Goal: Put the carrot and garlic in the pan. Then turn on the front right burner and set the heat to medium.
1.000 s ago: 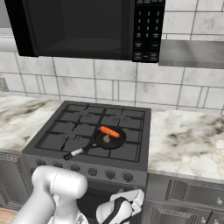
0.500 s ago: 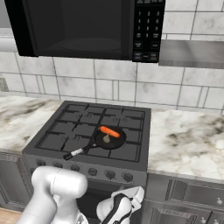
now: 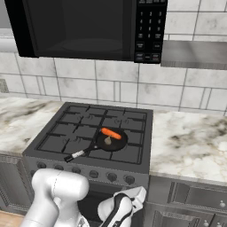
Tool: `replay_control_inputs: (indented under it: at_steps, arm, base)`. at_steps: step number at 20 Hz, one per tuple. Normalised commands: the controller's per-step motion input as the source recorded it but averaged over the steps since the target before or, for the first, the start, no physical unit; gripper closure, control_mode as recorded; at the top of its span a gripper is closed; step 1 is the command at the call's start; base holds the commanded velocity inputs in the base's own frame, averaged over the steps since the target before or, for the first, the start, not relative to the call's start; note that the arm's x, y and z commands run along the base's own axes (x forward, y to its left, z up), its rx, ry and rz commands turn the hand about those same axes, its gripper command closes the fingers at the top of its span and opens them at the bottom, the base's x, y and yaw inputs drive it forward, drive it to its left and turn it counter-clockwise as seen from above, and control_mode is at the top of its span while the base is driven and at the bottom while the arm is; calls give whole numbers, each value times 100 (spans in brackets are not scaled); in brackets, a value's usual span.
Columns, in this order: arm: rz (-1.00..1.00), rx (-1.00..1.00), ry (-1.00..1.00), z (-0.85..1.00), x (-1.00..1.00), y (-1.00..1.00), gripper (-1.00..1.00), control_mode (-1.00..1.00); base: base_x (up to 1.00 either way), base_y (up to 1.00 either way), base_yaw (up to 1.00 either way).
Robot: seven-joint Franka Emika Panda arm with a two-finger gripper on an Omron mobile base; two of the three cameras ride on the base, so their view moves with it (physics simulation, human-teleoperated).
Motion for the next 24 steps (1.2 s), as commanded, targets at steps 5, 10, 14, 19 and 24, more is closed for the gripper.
replay_control_inputs:
  at_steps: [5, 10, 14, 19, 24]
  arm:
    - [-2, -1, 0, 0, 7, 0, -100, -100]
    - [-2, 0, 0, 0, 5, 0, -100, -100]
    - [-1, 0, 0, 0, 1, 0, -100, -100]
    - [0, 0, 0, 0, 0, 0, -100, -100]
    - [0, 0, 0, 0, 1, 0, -100, -100]
  base:
    - [0, 0, 0]
    - [0, 0, 0]
    - [0, 0, 0]
    - [0, 0, 0]
    - [0, 0, 0]
